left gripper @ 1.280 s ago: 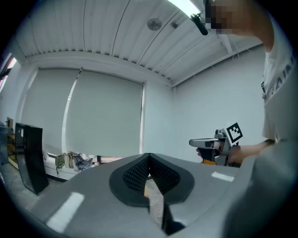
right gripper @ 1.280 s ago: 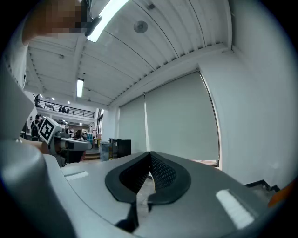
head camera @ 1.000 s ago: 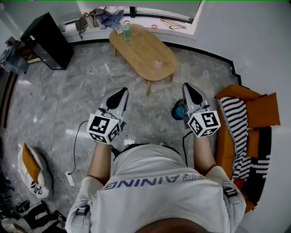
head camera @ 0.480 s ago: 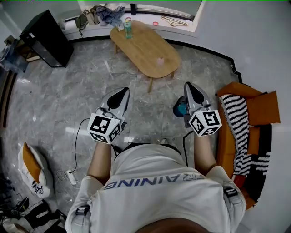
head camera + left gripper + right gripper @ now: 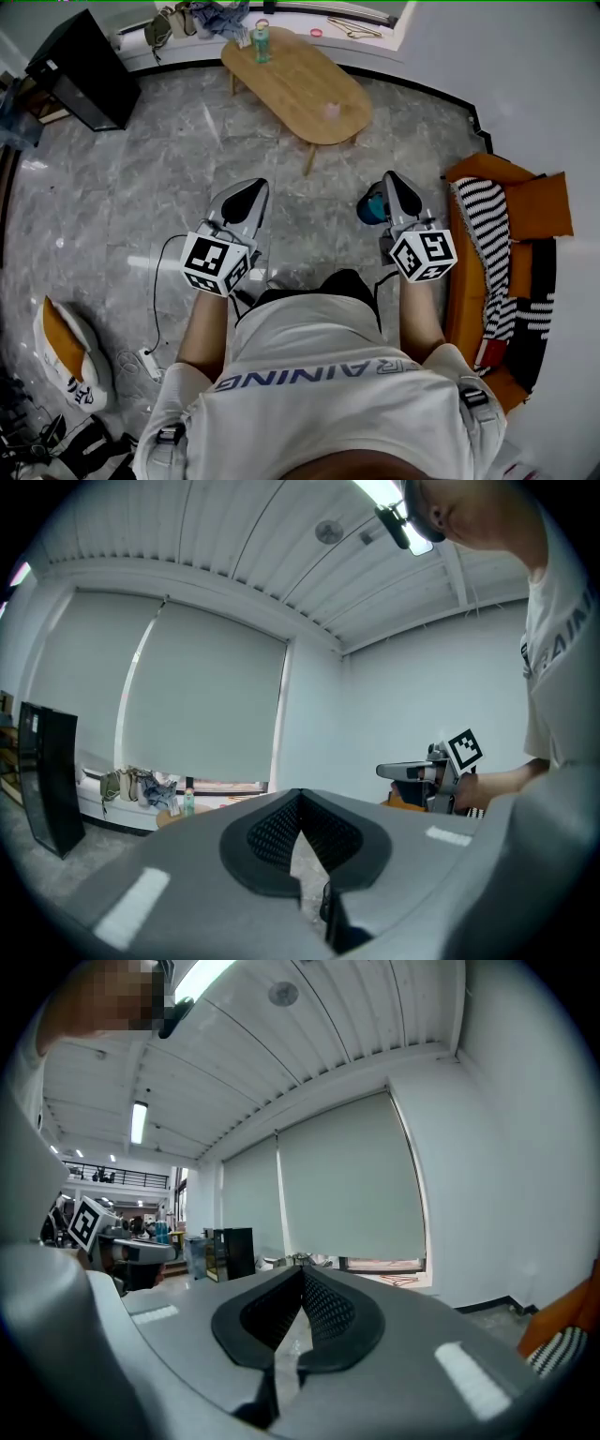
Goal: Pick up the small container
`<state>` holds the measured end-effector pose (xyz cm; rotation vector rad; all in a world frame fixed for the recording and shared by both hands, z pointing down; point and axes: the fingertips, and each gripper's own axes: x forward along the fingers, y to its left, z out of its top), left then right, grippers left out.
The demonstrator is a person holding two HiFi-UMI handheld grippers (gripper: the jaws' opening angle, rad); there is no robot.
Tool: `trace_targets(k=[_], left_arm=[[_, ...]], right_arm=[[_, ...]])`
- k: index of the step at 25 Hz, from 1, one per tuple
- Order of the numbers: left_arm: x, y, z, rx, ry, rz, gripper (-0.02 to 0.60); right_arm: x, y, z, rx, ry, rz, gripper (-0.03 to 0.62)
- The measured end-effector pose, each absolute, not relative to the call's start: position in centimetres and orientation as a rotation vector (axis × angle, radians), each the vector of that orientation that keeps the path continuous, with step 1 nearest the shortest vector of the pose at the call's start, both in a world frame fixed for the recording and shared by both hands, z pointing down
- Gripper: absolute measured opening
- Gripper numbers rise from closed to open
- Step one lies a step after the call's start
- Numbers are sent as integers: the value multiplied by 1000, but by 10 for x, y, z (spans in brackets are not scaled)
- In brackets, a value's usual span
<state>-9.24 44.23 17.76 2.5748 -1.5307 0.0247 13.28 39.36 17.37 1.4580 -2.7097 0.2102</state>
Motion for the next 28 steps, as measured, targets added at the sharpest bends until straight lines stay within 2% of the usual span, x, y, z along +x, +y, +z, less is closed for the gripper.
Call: trace_targets(k=[7,17,22,28], left_arm=[[-126,440,204,2492,-1526,-3,2],[-157,358,207,2448,-1604,86,2],[-164,293,187,2429,-1680,87,2],[-129,216,180,2447,-1671,69,2]], right_arm=[[101,386,181,1388,-2673,181,14],[67,281,202,1325,-2732,265,14],[74,205,182,1338,-2776,243,14],[108,125,188,1356,-2763,269,14]])
